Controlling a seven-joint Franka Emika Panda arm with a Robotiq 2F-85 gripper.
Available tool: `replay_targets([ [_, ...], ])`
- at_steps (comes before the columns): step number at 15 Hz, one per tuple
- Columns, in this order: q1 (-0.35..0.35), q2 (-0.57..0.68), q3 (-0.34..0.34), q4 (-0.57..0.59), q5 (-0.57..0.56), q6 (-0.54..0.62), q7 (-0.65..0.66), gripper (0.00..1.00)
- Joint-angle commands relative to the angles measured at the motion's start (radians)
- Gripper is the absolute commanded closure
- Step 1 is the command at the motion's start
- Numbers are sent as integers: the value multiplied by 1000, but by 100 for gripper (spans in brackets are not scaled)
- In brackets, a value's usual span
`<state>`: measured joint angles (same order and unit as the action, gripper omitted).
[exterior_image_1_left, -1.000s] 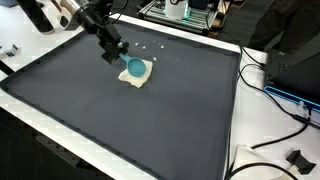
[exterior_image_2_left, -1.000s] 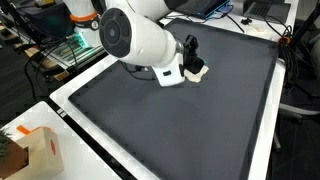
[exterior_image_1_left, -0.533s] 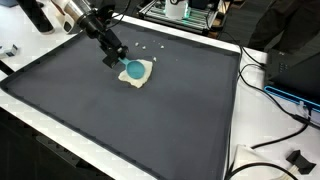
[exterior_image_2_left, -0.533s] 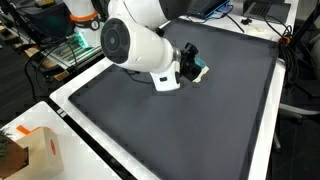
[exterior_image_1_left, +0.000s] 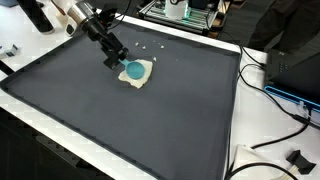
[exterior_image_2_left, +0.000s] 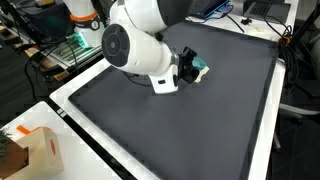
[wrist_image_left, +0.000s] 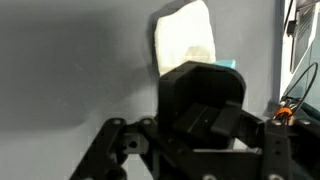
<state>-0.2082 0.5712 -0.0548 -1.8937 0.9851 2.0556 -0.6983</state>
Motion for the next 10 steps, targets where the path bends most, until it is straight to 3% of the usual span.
replay_targets([
  [1, -6, 3, 17, -16, 1, 7, -57, 74],
  [4, -4, 0, 20, -14, -4, -3, -81, 74],
  [5, -3, -2, 20, -14, -5, -3, -87, 68],
  [6, -3, -3, 19, -14, -7, -4, -90, 25],
  [7, -3, -5, 20, -15, -6, -9, -95, 68],
  [8, -2, -8, 20, -17, -4, -8, -96, 80],
  [10, -1, -13, 19, -21, -2, -5, -94, 81],
])
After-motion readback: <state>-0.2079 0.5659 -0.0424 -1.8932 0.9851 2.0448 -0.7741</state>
